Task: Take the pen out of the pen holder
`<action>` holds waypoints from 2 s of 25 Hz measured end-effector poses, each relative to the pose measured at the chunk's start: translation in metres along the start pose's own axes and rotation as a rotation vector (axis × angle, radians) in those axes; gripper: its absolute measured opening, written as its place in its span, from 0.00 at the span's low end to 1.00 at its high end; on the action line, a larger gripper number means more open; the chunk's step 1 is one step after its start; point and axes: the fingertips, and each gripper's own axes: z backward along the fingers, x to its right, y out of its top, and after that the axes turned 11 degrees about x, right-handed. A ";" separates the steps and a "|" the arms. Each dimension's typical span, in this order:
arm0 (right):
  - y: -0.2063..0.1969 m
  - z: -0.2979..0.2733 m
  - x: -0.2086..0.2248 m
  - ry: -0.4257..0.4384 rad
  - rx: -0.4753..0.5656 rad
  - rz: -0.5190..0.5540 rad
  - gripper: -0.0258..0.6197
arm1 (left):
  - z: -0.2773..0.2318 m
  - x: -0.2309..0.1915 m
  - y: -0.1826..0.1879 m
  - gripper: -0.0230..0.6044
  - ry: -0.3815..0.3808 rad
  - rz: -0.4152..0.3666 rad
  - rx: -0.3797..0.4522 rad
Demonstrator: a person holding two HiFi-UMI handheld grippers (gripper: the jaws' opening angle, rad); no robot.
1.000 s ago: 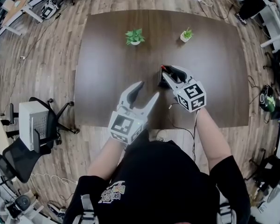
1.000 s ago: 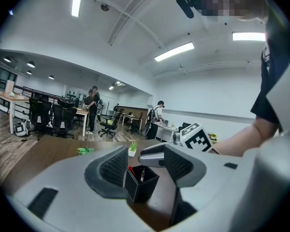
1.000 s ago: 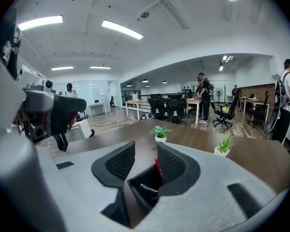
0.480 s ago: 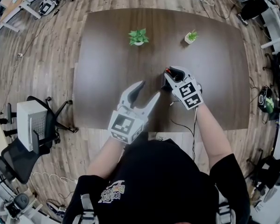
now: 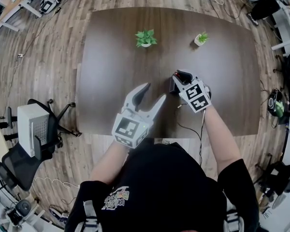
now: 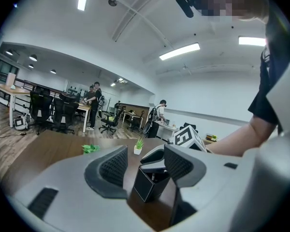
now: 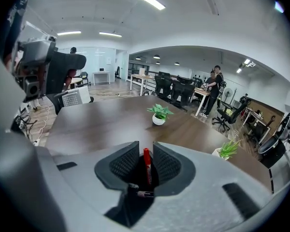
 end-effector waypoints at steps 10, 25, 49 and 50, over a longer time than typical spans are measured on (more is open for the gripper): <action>-0.003 -0.003 0.003 -0.016 -0.014 0.017 0.11 | -0.004 -0.008 0.001 0.38 -0.006 -0.004 -0.009; 0.007 0.013 0.012 -0.052 0.073 -0.087 0.10 | -0.003 0.003 0.004 0.38 -0.007 -0.014 -0.005; 0.080 0.150 0.044 -0.181 0.485 -0.268 0.09 | 0.005 0.091 0.018 0.38 -0.027 -0.085 0.025; 0.082 0.160 0.042 -0.180 0.500 -0.269 0.09 | 0.006 0.097 0.017 0.38 -0.024 -0.088 0.027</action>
